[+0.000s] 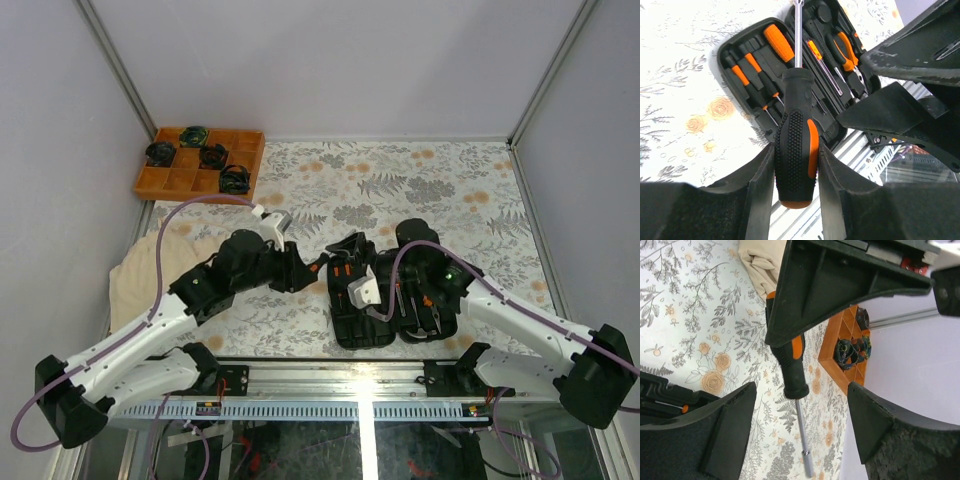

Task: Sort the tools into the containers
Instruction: Pick up the screwdriver from the center of the board.

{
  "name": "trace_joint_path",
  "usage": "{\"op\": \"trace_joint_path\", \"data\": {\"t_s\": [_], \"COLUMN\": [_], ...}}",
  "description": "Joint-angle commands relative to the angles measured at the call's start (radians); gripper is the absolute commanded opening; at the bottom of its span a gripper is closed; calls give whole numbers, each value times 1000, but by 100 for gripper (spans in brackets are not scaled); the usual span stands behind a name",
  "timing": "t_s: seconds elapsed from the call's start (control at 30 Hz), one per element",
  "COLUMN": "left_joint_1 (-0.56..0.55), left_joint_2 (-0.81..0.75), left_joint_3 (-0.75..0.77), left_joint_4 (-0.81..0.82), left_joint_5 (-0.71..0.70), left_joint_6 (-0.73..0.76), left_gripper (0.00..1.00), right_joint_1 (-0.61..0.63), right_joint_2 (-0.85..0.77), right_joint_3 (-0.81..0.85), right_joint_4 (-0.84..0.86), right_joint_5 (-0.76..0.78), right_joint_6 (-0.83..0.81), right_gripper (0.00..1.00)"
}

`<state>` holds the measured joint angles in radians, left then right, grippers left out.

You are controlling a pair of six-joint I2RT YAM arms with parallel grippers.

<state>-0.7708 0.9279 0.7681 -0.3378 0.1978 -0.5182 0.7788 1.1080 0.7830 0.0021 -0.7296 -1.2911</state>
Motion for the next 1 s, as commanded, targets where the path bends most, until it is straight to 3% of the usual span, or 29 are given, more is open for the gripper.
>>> {"op": "trace_joint_path", "data": {"t_s": [0.0,0.13,0.27,0.47,0.57,0.67,0.83,0.97], "left_joint_1": [-2,-3,-2,-2,-3,-2,-4,-2], "left_joint_2": [-73,-164,-219,-225,-241,-257,-277,-283], "left_joint_3": [-20,-54,-66,-58,-71,-86,-102,-101], "left_joint_4": [6,26,26,13,28,50,87,87], "left_joint_5": [-120,-200,-254,-264,-270,-268,-261,-273], "left_joint_6": [25,27,21,17,14,17,29,29], "left_gripper": [0,0,0,0,0,0,0,0], "right_joint_1": [4,5,5,5,4,5,5,5], "right_joint_2": [-74,-132,-136,-98,-73,-26,81,89], "right_joint_3": [-69,-148,-196,-218,-197,-119,31,29], "right_joint_4": [230,366,481,513,437,267,40,81], "right_joint_5": [24,28,102,288,401,473,465,521], "right_joint_6": [225,479,875,1390,1583,1688,1686,1763], "right_gripper": [80,81,78,74,69,71,84,86]}}
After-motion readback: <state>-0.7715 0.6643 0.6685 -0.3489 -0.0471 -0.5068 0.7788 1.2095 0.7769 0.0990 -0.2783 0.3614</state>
